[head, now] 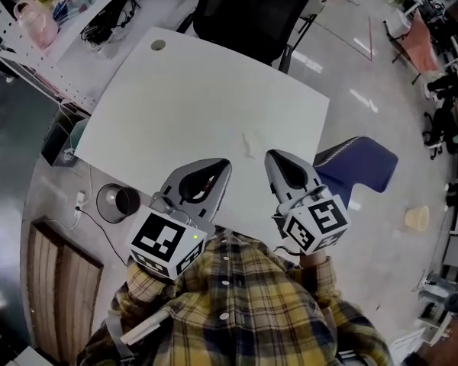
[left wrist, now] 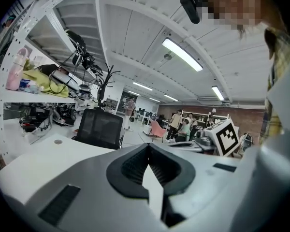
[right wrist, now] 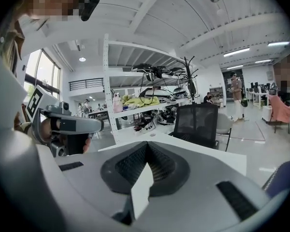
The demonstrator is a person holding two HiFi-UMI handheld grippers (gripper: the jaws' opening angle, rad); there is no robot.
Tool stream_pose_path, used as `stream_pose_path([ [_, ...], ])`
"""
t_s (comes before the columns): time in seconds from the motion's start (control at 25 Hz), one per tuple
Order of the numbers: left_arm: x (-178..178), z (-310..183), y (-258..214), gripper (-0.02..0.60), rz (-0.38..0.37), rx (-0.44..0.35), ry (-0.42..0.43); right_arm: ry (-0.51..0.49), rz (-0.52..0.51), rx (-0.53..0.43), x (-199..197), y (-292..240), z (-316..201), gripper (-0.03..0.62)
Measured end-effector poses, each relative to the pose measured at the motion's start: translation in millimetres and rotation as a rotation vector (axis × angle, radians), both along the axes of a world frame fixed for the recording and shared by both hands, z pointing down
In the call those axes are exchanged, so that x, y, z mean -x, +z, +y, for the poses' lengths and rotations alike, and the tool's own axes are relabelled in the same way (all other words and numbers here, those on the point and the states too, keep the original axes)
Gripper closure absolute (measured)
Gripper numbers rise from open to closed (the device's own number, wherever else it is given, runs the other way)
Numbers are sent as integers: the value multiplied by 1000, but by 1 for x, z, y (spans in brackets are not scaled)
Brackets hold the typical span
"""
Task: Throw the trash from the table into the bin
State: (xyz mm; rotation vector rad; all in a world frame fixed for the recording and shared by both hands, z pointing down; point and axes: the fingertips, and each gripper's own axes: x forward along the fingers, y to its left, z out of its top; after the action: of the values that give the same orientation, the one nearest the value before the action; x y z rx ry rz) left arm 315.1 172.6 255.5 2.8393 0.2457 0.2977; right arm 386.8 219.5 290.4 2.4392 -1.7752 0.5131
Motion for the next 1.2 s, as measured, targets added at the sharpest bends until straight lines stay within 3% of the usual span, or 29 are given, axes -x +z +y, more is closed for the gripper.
stream_pose_path([
  [0.44,-31,-39,5,574,-29,0,40,136,-5,48,-46,15,-5,595],
  [0.84,-47,-51,24,574,-87,5,66,111,-65,148,-58,71,-17,592],
  [0.96,-50,-53,34,574,-116,16,68,117,-83,203,-67,93,-15,528],
  [1.2,-52,-63,49,574,-167,43,60,105,-121,299,-80,139,-18,475],
])
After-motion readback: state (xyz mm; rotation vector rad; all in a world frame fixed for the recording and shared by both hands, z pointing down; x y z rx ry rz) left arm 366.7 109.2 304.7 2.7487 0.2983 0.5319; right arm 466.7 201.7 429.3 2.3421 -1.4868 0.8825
